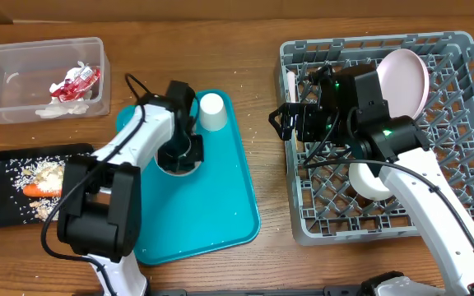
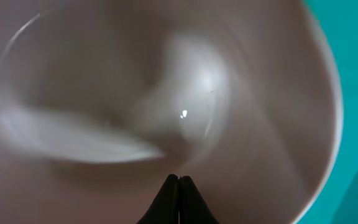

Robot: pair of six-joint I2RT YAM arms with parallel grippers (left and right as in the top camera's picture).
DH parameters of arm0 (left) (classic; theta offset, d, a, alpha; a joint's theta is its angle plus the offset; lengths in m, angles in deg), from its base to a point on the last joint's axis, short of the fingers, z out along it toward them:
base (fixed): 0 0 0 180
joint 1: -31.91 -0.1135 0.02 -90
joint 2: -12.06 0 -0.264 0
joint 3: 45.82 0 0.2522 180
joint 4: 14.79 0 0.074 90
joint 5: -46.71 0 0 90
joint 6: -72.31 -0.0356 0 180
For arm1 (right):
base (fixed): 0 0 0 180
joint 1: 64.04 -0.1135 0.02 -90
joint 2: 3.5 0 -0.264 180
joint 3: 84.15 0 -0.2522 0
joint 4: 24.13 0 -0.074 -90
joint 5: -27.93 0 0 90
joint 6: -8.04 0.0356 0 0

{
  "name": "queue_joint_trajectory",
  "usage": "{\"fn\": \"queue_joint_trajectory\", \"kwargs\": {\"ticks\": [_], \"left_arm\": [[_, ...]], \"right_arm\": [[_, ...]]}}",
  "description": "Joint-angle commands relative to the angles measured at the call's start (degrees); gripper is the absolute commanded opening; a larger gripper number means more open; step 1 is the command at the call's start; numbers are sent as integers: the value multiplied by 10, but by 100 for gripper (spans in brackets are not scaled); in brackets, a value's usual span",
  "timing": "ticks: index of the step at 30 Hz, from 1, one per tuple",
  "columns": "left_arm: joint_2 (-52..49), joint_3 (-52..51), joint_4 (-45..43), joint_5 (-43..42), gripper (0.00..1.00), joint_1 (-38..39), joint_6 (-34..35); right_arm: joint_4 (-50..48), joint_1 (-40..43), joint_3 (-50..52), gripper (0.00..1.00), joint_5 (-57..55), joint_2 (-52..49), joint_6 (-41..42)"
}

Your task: Sort waste into correct bins and load items into the dishwasher rack

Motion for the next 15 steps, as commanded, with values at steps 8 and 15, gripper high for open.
{"fn": "queue_joint_trajectory", "kwargs": {"ticks": [8,15], "left_arm": [[4,12,17,-173,4,55,-25],[6,80,78,-100,4,16,-12]], "right_arm": [[-4,-1,-1,100,-3,0,1],[-4,-1,-1,100,-3,0,0]]}}
